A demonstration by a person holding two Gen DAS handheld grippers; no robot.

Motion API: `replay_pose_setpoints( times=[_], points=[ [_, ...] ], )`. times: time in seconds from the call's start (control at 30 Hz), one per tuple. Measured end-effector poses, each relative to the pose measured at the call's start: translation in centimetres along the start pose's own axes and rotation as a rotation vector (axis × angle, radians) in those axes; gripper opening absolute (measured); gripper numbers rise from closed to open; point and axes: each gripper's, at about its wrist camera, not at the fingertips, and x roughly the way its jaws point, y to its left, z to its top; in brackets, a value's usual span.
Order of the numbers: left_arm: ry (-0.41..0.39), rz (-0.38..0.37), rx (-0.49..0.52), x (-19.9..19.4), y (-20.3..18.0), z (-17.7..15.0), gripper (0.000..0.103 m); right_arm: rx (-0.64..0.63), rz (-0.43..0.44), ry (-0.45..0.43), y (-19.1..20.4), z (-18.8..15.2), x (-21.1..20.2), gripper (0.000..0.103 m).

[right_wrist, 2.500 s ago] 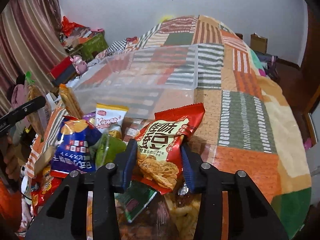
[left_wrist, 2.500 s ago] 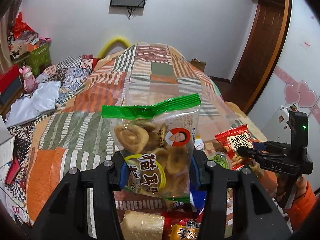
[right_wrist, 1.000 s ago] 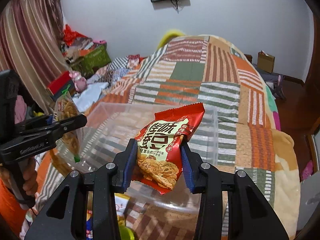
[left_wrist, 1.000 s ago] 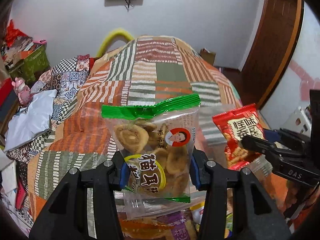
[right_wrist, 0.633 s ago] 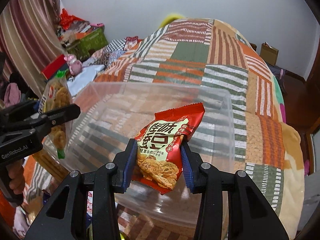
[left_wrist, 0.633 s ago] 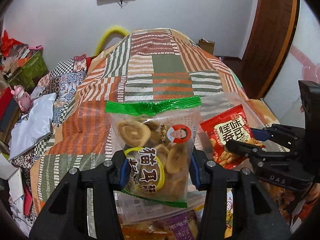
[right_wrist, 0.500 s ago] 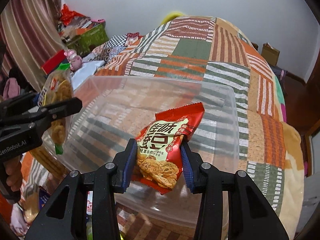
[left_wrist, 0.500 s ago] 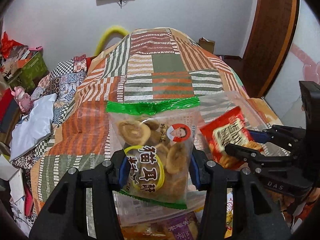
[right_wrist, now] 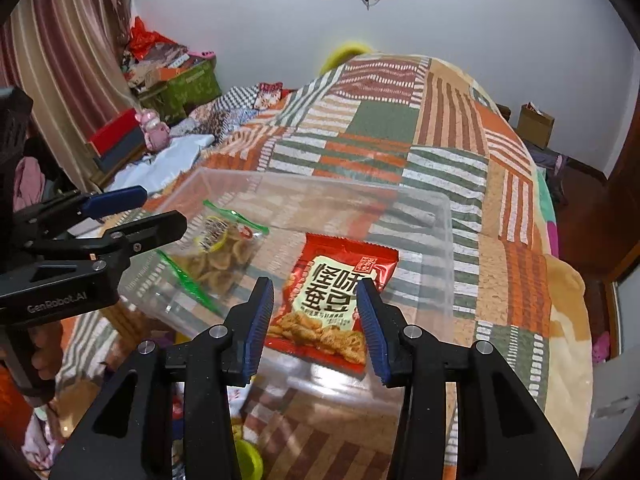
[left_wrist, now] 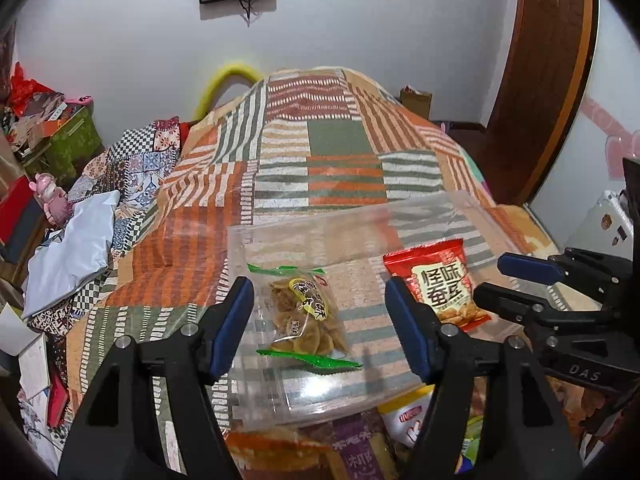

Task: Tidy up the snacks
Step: 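Open both grippers to drop the two bags into the box, then grasp the orange-topped biscuit bag with the left gripper while the right grasps the blue cracker bag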

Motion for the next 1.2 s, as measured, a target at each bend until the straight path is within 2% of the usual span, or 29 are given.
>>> replay_pose_setpoints(
  times=[0.1, 0.33, 0.6, 0.67, 0.73, 0.9, 1.2],
  points=[
    [-0.031, -0.004, -0.017, -1.5, 0.3, -0.2, 0.074, 0.005, 0.004, -0.031, 0.3, -0.1, -1.5, 0.048],
    [-0.076, -0.016, -0.056, -5.2, 1.3, -1.4, 0.078, 0.009, -0.004, -0.097, 1.2, -0.8, -4.7, 0.049],
    [-0.086, -0.015, -0.065, -8.3, 2.0, -4.0, 0.083, 0.008, -0.017, -0.112, 2.5, -2.3, -6.5, 0.051],
    [-0.083, -0.014, -0.065, -8.9, 2.2, -4.8, 0.084, 0.005, -0.019, -0.115, 2.9, -2.8, -6.8, 0.063],
    [-0.081, -0.016, -0.072, -9.2, 2.5, -5.4, 0.088, 0.000, -0.024, -0.116, 3.4, -3.3, -7.0, 0.069],
    [-0.044, -0.031, -0.104, -9.1, 3.5, -7.2, 0.089, -0.019, -0.021, -0.101, 4.8, -4.4, -6.9, 0.070],
    [0.041, -0.031, -0.127, -6.8, 5.0, -9.9, 0.089, -0.032, 0.055, -0.041, 7.1, -6.3, -4.9, 0.070]
  ],
)
